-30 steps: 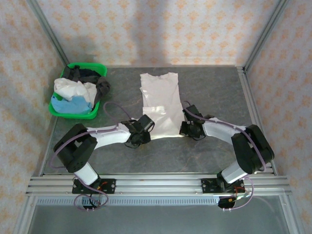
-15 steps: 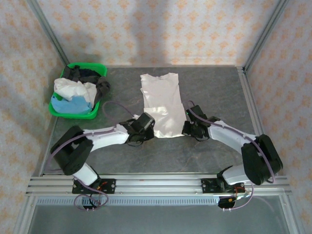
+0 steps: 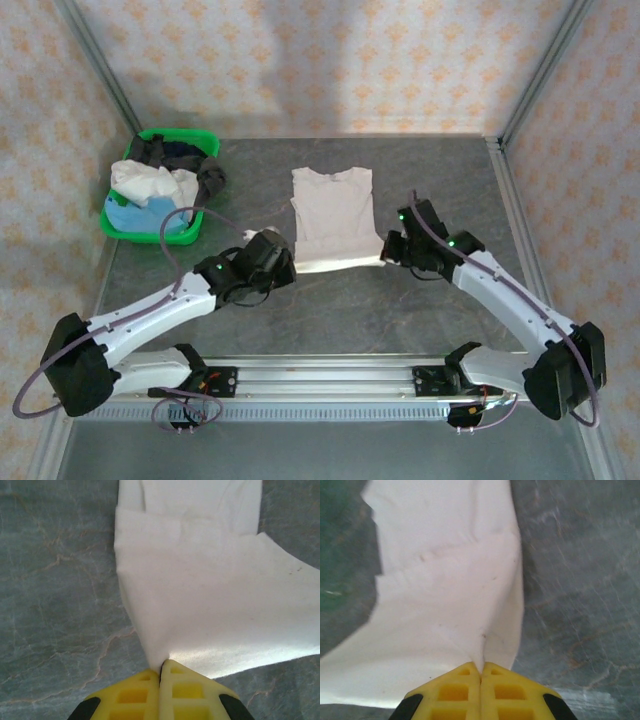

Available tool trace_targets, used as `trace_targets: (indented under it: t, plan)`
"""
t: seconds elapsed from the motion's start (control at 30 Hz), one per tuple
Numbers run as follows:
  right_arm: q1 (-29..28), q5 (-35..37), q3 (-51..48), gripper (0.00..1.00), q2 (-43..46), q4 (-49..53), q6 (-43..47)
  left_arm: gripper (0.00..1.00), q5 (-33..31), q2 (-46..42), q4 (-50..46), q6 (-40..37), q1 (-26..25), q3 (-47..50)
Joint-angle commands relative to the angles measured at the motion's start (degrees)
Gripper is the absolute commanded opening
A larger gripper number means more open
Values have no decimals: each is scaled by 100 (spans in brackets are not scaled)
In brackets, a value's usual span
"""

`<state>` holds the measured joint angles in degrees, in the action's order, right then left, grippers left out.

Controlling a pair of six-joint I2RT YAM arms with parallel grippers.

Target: Fold and stack the t-shirts

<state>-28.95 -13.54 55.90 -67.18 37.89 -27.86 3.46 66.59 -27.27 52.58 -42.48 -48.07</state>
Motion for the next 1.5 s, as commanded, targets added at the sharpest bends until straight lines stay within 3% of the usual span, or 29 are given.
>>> trace_targets:
  t: [0.0,0.17,0.63,0.83,0.9,0.97,1.07,1.13,1.2,1.37,1.47]
  plan:
    - [-5,369,709,0,-452,342,136,0,-429,90,-432,-281,197,-610]
    - [34,935,1975,0,-1554,770,358,0,-242,689,-286,-676,839,-1230]
    - [563,682,5461,0,-4868,1372,947,0,361,3415,-497,-1479,2080,-3770]
    - [837,431,6963,0,-6266,1628,1036,0,692,5138,-972,-1751,2432,-5425]
    - [924,377,7640,8,-6849,1861,1062,13,665,5779,-1440,-1823,2488,-6223]
    - [1005,330,8270,14,-7386,2003,1162,16,601,6163,-1633,-1880,2538,-6746]
    - [1133,383,9350,28,-8023,2462,1180,39,533,6451,-1825,-1962,2593,-7309]
    - [1180,506,9513,40,-8054,2522,1203,49,528,6512,-1977,-2053,2596,-7520]
    - [1175,647,9352,42,-7852,2510,1215,68,567,6441,-1954,-2155,2563,-7440]
    - [897,347,7514,41,-6891,1282,1281,66,390,6454,-1777,-2567,2270,-7148]
    - [766,190,7067,37,-6814,900,1238,59,511,6961,-1910,-2513,2272,-7500]
